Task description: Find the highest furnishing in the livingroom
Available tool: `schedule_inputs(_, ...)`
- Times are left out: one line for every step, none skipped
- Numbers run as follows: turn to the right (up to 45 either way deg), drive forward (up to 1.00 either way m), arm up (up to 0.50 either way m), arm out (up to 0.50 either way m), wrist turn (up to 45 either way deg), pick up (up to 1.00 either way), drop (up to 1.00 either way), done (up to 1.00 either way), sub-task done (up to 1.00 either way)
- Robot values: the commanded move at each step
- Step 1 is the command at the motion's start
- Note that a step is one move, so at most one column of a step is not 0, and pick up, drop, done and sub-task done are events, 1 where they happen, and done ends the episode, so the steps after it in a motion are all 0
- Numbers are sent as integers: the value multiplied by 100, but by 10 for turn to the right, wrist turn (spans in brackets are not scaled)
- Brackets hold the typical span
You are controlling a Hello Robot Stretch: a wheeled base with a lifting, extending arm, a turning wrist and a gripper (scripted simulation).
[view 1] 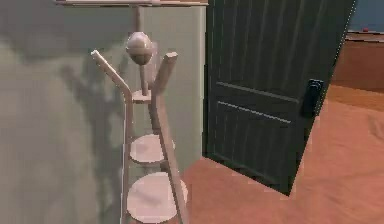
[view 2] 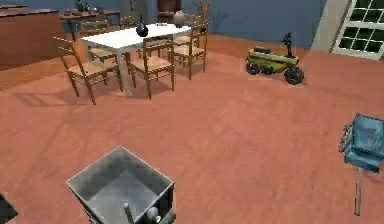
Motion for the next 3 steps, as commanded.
schedule_inputs(450, 0, 0, 0, 0, 0, 0, 0, 0)
schedule_inputs(210, 0, 0, 0, 0, 0, 0, 0, 0)
schedule_inputs(0, 5, 0, 0, 0, 0, 0, 0, 0)
